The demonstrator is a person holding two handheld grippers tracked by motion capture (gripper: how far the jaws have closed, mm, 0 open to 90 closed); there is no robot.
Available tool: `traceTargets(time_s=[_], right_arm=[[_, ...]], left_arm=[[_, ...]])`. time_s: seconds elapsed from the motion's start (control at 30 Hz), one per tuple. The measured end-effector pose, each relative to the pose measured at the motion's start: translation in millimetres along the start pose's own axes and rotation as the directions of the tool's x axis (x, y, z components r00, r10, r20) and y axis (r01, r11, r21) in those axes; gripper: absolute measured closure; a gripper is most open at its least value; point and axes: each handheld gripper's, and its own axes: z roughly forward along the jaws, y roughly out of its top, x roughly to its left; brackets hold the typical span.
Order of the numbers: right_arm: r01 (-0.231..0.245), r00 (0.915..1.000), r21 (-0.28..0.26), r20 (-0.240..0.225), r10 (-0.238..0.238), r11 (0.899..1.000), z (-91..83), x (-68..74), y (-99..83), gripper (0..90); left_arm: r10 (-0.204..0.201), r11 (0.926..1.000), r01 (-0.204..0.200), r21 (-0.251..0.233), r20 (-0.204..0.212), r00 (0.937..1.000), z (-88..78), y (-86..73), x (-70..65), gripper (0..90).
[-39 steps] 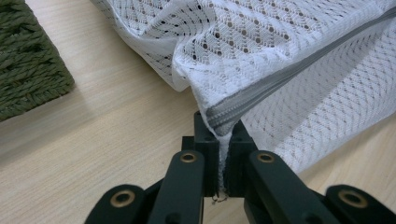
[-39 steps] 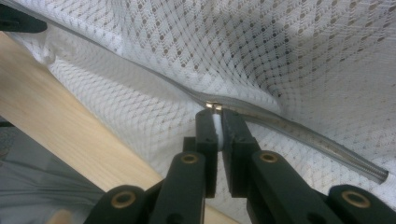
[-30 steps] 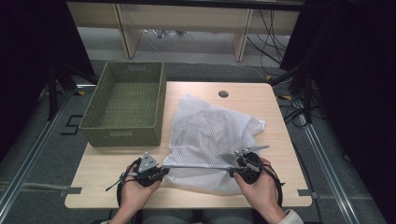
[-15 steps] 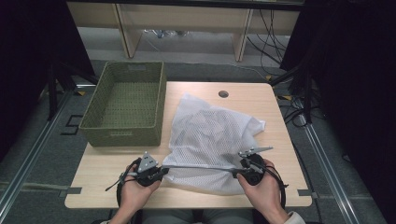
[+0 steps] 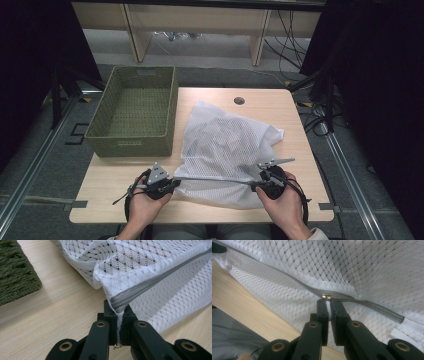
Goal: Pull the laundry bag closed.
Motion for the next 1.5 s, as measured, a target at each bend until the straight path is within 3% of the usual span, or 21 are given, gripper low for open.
traceTargets(time_s=[0.1,0.13,0.17,0.23,0.3,0.37,0.43,0.5,0.53,0.57,0.73,0.9,0.93,0.97,1.07,1.1,1.13,1.2,1.27,1.47,1.5], right_arm=[[0.009,1.0000,-0.004,0.001,-0.009,1.000,-0.9,-1.2,-0.1,87.0],[-0.020,0.9997,-0.019,0.013,0.020,1.000,-0.4,0.8,-0.5,87.0],[0.006,0.9999,-0.012,0.011,-0.006,1.000,-0.2,-1.7,-0.6,86.9],[-0.015,0.9999,-0.002,0.007,0.015,1.000,-0.7,-1.4,-0.4,87.0],[0.005,1.0000,0.006,-0.008,-0.005,1.000,-0.4,-4.3,-0.8,87.0],[-0.014,0.9999,0.002,0.001,0.014,1.000,0.0,-3.4,-0.9,86.9],[0.000,0.9999,-0.007,0.010,0.000,1.000,1.2,-3.8,-1.6,86.9],[-0.016,0.9999,0.000,0.004,0.016,1.000,0.4,-3.1,-1.0,86.9],[0.012,0.9999,0.000,0.007,-0.012,1.000,1.2,-4.8,-1.5,86.9],[0.006,1.0000,0.002,0.007,-0.006,1.000,1.6,-4.6,-1.3,86.9],[-0.013,0.9999,0.004,0.009,0.013,1.000,2.4,-4.2,-1.0,86.9],[0.007,0.9999,0.005,0.013,-0.007,1.000,3.8,-6.4,-1.3,87.0],[-0.009,1.0000,0.011,-0.004,0.009,1.000,4.0,-5.7,-0.7,86.9],[-0.023,0.9997,0.010,0.013,0.023,1.000,3.7,-4.5,-1.0,87.0],[-0.003,0.9999,0.005,0.012,0.002,1.000,5.3,-7.2,-1.5,87.0],[-0.002,0.9999,0.006,0.011,0.002,1.000,5.3,-7.3,-1.4,86.9],[-0.011,0.9998,0.006,0.014,0.011,1.000,5.4,-7.1,-1.2,87.0],[0.017,0.9998,0.019,0.008,-0.017,1.000,4.9,-9.2,-1.5,87.0],[-0.007,0.9999,0.020,0.008,0.007,1.000,6.2,-8.3,-1.3,87.0],[-0.019,0.9997,0.020,-0.015,0.020,1.000,7.6,-9.6,-0.4,87.0],[-0.001,0.9999,0.018,-0.012,0.001,1.000,8.2,-11.0,-0.8,86.9]], left_arm=[[-0.030,0.9995,0.030,-0.008,0.006,0.9995,0.4,-0.6,-1.5,86.8],[-0.035,0.9993,0.035,-0.011,0.003,0.9994,0.6,-0.6,-1.7,86.8],[-0.036,0.9993,0.036,-0.006,-0.002,0.9994,0.2,-0.7,-1.5,86.8],[-0.016,0.9999,0.016,-0.006,0.002,0.9999,-0.4,-0.6,0.6,86.8],[-0.027,0.9996,0.027,-0.007,0.001,0.9996,-0.4,-0.9,0.6,86.7],[-0.027,0.9996,0.027,-0.005,0.000,0.9996,-0.4,-0.9,0.7,86.8],[-0.048,0.9985,0.048,-0.026,0.005,0.9988,0.8,-1.1,-0.5,86.8],[-0.039,0.9992,0.038,-0.010,-0.006,0.9992,-0.1,-1.0,0.5,86.7],[-0.042,0.9989,0.042,-0.018,0.001,0.9991,0.1,-1.2,0.4,86.7],[-0.034,0.9994,0.034,-0.009,0.002,0.9994,-0.6,-1.2,1.9,86.7],[-0.051,0.9983,0.051,-0.027,-0.001,0.9987,-0.4,-1.4,2.7,86.7],[-0.051,0.9986,0.050,-0.019,-0.008,0.9987,-1.2,-1.6,4.9,86.7],[-0.050,0.9986,0.050,-0.017,-0.012,0.9987,-1.2,-1.7,5.2,86.7],[-0.049,0.9987,0.048,-0.016,-0.013,0.9987,-1.5,-1.6,5.5,86.7],[-0.055,0.9983,0.055,-0.020,-0.010,0.9984,-1.7,-1.7,5.7,86.7],[-0.051,0.9985,0.051,-0.021,-0.014,0.9986,-1.9,-1.6,6.2,86.7],[-0.022,0.9997,0.021,-0.007,-0.013,0.9997,-3.3,-1.3,8.9,86.7],[-0.044,0.9990,0.043,-0.010,-0.014,0.9990,-3.3,-1.8,8.3,86.7],[-0.057,0.9982,0.057,-0.021,-0.015,0.9983,-2.8,-1.9,8.2,86.7],[-0.064,0.9976,0.064,-0.025,-0.015,0.9978,-3.9,-2.2,9.8,86.7],[-0.050,0.9986,0.050,-0.018,-0.013,0.9987,-4.9,-2.4,11.4,86.7]])
